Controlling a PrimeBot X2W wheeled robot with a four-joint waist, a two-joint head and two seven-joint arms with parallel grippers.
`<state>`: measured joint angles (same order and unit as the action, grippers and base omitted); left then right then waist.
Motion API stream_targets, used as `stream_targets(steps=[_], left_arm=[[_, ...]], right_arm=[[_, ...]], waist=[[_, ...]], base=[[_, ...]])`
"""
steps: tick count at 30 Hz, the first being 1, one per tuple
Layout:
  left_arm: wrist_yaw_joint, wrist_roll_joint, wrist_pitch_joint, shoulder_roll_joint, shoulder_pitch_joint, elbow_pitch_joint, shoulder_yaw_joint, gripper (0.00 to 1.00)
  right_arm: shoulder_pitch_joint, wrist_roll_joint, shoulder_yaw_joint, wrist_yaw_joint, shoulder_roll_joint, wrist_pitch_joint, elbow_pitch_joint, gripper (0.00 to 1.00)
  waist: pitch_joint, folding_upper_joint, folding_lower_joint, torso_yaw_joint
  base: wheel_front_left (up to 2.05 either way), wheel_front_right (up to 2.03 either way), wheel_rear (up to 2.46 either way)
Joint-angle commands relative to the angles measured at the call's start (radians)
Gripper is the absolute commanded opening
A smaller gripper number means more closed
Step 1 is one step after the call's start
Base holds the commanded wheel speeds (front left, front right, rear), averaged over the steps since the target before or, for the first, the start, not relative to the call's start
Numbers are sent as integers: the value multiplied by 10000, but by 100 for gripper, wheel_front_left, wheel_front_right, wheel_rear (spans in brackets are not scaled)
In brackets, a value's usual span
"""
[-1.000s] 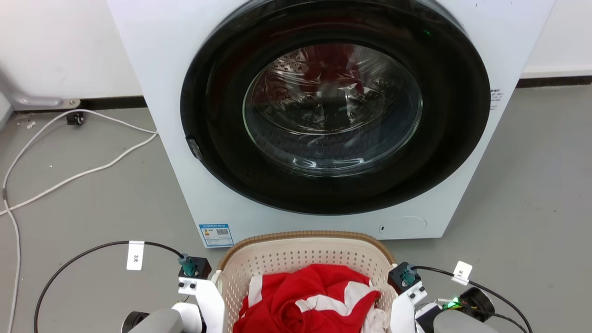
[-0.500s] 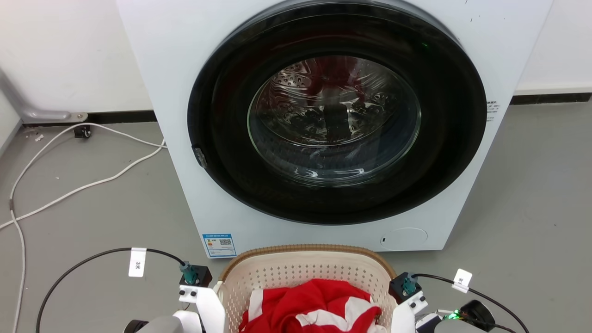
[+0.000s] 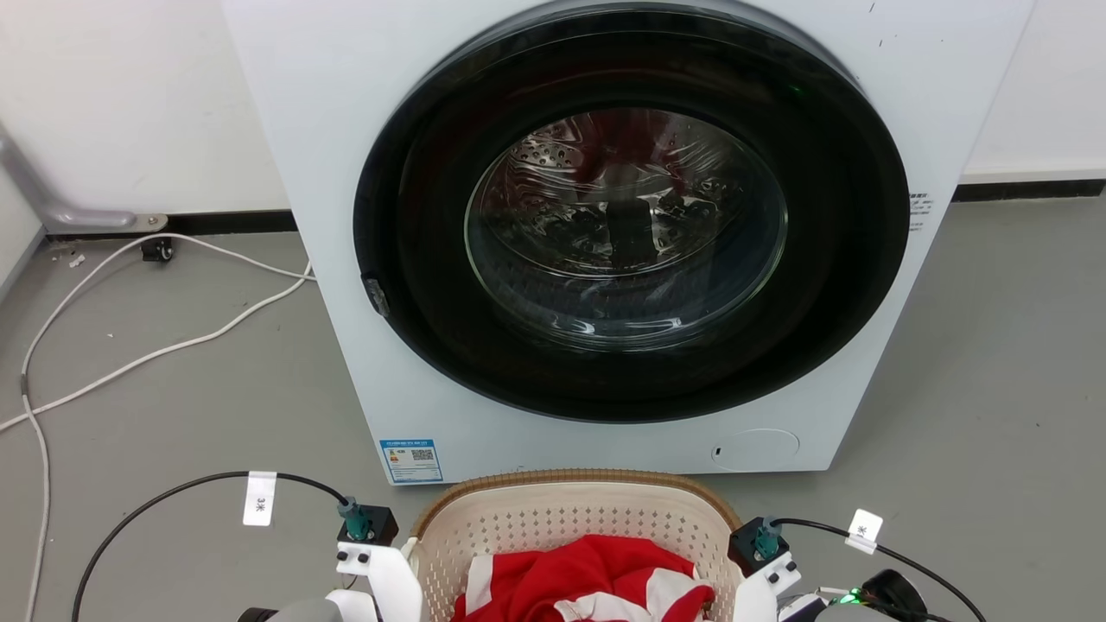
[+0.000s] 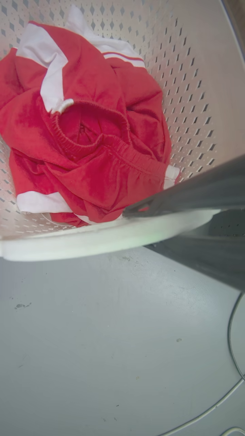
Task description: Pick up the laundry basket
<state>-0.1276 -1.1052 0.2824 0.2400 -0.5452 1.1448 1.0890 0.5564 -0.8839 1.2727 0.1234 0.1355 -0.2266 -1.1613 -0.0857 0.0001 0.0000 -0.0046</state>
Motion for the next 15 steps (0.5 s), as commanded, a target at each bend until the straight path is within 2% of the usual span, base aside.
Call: stream_targets(steps=[1, 15], left_arm=[[-47, -49, -61, -1, -22, -49, 50, 0], [-47, -415, -158, 56, -108, -7, 414, 0]], right_arm=[[-118, -8, 68, 133, -18, -11, 97, 0], [-130, -38, 103, 133, -19, -32, 105, 0]], waist=[[8, -1, 0, 13], [9, -1, 0, 64]], base=[[0, 0, 0], [0, 0, 0]])
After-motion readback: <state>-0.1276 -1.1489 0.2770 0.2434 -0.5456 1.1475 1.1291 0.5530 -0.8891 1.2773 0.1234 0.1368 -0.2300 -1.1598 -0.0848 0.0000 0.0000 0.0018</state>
